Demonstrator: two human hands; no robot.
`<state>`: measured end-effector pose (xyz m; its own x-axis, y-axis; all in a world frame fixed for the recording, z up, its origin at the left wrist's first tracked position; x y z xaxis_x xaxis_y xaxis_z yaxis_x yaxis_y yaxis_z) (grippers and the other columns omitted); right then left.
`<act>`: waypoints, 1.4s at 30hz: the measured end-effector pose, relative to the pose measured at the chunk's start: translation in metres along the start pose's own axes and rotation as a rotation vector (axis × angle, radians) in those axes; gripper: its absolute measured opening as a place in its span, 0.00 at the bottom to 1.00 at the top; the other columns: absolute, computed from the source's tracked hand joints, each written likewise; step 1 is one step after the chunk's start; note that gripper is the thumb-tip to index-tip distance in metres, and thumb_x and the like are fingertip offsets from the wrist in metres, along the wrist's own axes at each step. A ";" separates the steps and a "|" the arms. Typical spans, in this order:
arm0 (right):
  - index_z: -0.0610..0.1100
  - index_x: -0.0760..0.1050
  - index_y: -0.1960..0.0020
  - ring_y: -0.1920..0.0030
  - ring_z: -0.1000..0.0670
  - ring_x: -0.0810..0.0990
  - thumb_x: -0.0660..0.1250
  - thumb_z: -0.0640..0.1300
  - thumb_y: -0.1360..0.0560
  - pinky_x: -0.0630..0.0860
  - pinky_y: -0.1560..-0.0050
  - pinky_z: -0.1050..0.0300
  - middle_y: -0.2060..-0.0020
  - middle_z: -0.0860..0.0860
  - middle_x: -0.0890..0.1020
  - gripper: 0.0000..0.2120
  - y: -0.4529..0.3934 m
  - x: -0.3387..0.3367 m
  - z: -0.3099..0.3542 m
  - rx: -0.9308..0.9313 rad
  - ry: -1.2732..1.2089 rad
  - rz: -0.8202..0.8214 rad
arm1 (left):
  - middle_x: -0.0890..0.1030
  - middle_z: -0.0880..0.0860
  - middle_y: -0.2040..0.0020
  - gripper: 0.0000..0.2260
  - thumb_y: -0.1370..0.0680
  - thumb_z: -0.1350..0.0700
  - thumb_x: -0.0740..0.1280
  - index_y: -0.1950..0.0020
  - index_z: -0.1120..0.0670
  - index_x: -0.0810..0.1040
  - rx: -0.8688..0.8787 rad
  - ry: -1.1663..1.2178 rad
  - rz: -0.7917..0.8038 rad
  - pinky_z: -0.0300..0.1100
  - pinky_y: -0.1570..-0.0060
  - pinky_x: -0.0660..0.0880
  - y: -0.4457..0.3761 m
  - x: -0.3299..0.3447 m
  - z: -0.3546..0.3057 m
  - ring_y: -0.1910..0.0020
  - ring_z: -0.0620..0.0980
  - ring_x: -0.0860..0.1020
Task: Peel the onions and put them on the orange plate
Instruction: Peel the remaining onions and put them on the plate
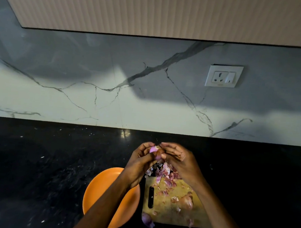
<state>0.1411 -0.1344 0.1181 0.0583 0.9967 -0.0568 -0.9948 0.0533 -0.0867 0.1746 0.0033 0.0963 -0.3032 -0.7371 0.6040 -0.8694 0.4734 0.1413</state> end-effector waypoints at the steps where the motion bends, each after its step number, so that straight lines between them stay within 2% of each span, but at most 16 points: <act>1: 0.51 0.79 0.38 0.37 0.52 0.81 0.73 0.41 0.25 0.76 0.34 0.52 0.41 0.53 0.84 0.17 0.000 0.000 0.000 -0.002 0.004 -0.001 | 0.83 0.57 0.48 0.13 0.26 0.66 0.67 0.41 0.60 0.75 -0.004 -0.001 -0.007 0.40 0.52 0.82 0.000 -0.001 0.001 0.51 0.51 0.83; 3: 0.51 0.79 0.38 0.38 0.52 0.82 0.74 0.41 0.25 0.76 0.34 0.51 0.41 0.53 0.84 0.17 0.000 0.000 -0.002 -0.007 0.028 0.006 | 0.83 0.56 0.50 0.11 0.23 0.68 0.66 0.43 0.59 0.75 -0.010 -0.018 -0.033 0.39 0.54 0.81 0.000 -0.002 0.004 0.53 0.50 0.83; 7: 0.52 0.78 0.36 0.37 0.54 0.81 0.76 0.39 0.28 0.76 0.34 0.53 0.40 0.55 0.83 0.22 0.003 0.007 -0.006 0.017 0.052 0.053 | 0.84 0.53 0.55 0.11 0.27 0.63 0.69 0.46 0.57 0.75 -0.012 -0.032 -0.059 0.39 0.56 0.80 0.000 -0.003 0.007 0.56 0.49 0.81; 11: 0.51 0.78 0.37 0.38 0.53 0.81 0.77 0.39 0.29 0.77 0.33 0.50 0.41 0.54 0.84 0.22 0.003 0.008 -0.009 0.013 0.065 0.044 | 0.82 0.55 0.54 0.08 0.25 0.61 0.69 0.48 0.57 0.75 -0.032 -0.014 -0.055 0.40 0.56 0.79 0.000 -0.009 0.009 0.56 0.50 0.79; 18: 0.53 0.82 0.43 0.41 0.50 0.83 0.80 0.53 0.33 0.77 0.35 0.47 0.44 0.51 0.85 0.19 0.003 0.014 -0.009 -0.007 0.031 0.025 | 0.79 0.56 0.58 0.05 0.26 0.62 0.68 0.55 0.57 0.72 -0.020 -0.002 -0.060 0.39 0.58 0.78 0.003 -0.008 0.008 0.60 0.49 0.78; 21: 0.49 0.82 0.43 0.42 0.50 0.84 0.78 0.43 0.28 0.78 0.36 0.47 0.45 0.51 0.86 0.15 0.004 0.012 -0.014 -0.008 0.057 0.009 | 0.79 0.57 0.58 0.06 0.27 0.62 0.68 0.55 0.57 0.72 -0.019 0.010 -0.063 0.39 0.58 0.78 0.005 -0.008 0.008 0.59 0.49 0.79; 23: 0.47 0.82 0.44 0.42 0.50 0.84 0.75 0.39 0.26 0.79 0.37 0.47 0.46 0.51 0.86 0.12 0.004 0.010 -0.017 -0.008 0.046 -0.012 | 0.80 0.57 0.58 0.05 0.26 0.62 0.68 0.55 0.57 0.72 -0.022 0.035 -0.057 0.40 0.57 0.79 0.006 -0.007 0.008 0.59 0.49 0.80; 28: 0.43 0.82 0.47 0.44 0.51 0.84 0.72 0.37 0.23 0.80 0.40 0.52 0.48 0.51 0.86 0.06 0.005 0.006 -0.015 -0.018 0.056 -0.077 | 0.82 0.56 0.55 0.03 0.25 0.62 0.66 0.53 0.58 0.73 -0.016 0.039 -0.045 0.42 0.50 0.80 0.008 -0.004 0.007 0.53 0.51 0.82; 35: 0.55 0.78 0.52 0.51 0.57 0.83 0.67 0.44 0.19 0.79 0.50 0.59 0.55 0.55 0.84 0.06 0.003 0.002 -0.009 -0.083 0.298 -0.179 | 0.83 0.55 0.54 0.07 0.25 0.62 0.67 0.48 0.59 0.74 0.011 -0.062 -0.051 0.39 0.54 0.80 0.009 -0.002 0.004 0.53 0.49 0.81; 39: 0.55 0.76 0.52 0.53 0.58 0.83 0.65 0.44 0.18 0.77 0.53 0.66 0.56 0.55 0.84 0.07 0.001 -0.004 -0.011 -0.059 0.262 -0.274 | 0.81 0.55 0.54 0.07 0.26 0.62 0.68 0.48 0.58 0.75 -0.007 -0.053 -0.048 0.38 0.54 0.80 0.010 0.000 0.005 0.53 0.49 0.81; 42: 0.53 0.75 0.49 0.55 0.54 0.86 0.65 0.44 0.19 0.82 0.52 0.56 0.56 0.53 0.84 0.03 -0.002 -0.024 -0.020 0.020 0.106 -0.385 | 0.81 0.54 0.53 0.09 0.26 0.62 0.67 0.46 0.58 0.75 -0.020 -0.029 -0.059 0.38 0.55 0.80 0.012 -0.002 0.006 0.53 0.49 0.80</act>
<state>0.1435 -0.1600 0.0996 0.4344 0.8919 -0.1262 -0.8999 0.4238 -0.1025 0.1623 0.0079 0.0919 -0.2632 -0.7773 0.5714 -0.8783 0.4381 0.1914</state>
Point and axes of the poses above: each hand's wrist, its own y-axis away from the middle knuckle, its own x-axis out of the palm, z = x × y, the point moved 8 cm from there along -y, towards the middle knuckle
